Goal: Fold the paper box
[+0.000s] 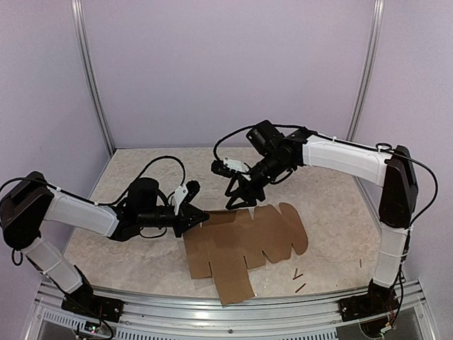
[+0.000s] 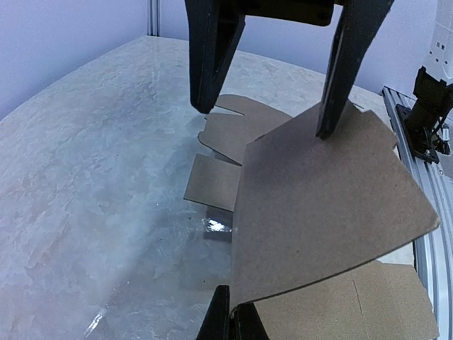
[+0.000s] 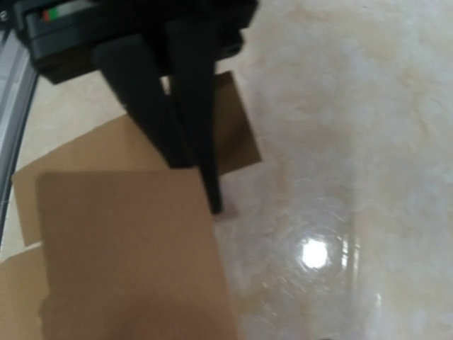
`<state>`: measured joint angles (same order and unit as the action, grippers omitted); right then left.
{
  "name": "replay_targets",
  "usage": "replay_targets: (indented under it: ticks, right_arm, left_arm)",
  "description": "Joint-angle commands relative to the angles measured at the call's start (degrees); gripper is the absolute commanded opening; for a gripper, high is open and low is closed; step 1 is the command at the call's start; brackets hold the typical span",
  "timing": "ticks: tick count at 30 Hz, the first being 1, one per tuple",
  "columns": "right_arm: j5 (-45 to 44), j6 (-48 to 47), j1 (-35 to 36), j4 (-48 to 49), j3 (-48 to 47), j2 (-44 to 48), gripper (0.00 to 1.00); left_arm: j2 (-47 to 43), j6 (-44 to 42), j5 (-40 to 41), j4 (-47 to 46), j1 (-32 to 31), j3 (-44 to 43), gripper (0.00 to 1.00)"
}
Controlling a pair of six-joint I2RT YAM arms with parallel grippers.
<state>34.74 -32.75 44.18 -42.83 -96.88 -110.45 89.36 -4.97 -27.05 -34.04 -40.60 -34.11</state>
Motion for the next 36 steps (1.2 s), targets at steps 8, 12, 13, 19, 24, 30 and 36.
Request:
replay_targets:
  ticks: [8,12,13,19,24,30,36]
  right_arm:
    - [1.26,-2.33,2.08,-1.6,2.94,-0.98,0.52]
    - [2.78,-3.52,2.59,-1.87,4.22,-0.2,0.54]
    - [2.56,-3.99,2.85,-1.9,4.54,-0.16,0.54]
    - [-1.43,-3.95,4.84,1.28,7.0,-0.39,0.54]
    - [-5.75,-3.67,5.8,5.43,8.91,0.31,0.49]
    - [-10.58,-4.73,6.86,9.5,11.77,1.66,0.38]
    - [-10.88,-4.78,6.89,9.39,12.01,0.99,0.14]
  left_arm:
    - [-1.96,0.97,-1.81,-0.59,-0.01,-0.17,0.0]
    - [-1.83,1.18,-2.18,-0.74,-0.01,-0.3,0.0]
    - [-1.89,1.31,-2.31,-0.83,-0.01,-0.34,0.0]
    - [-2.25,2.51,-4.13,-1.27,0.08,-0.5,0.0]
    - [-2.35,3.43,-5.8,-1.2,0.17,-0.61,0.0]
    - [-2.35,4.15,-7.92,-1.49,0.26,-0.43,0.0]
    - [-2.38,3.5,-7.88,-1.6,0.17,-0.13,0.04]
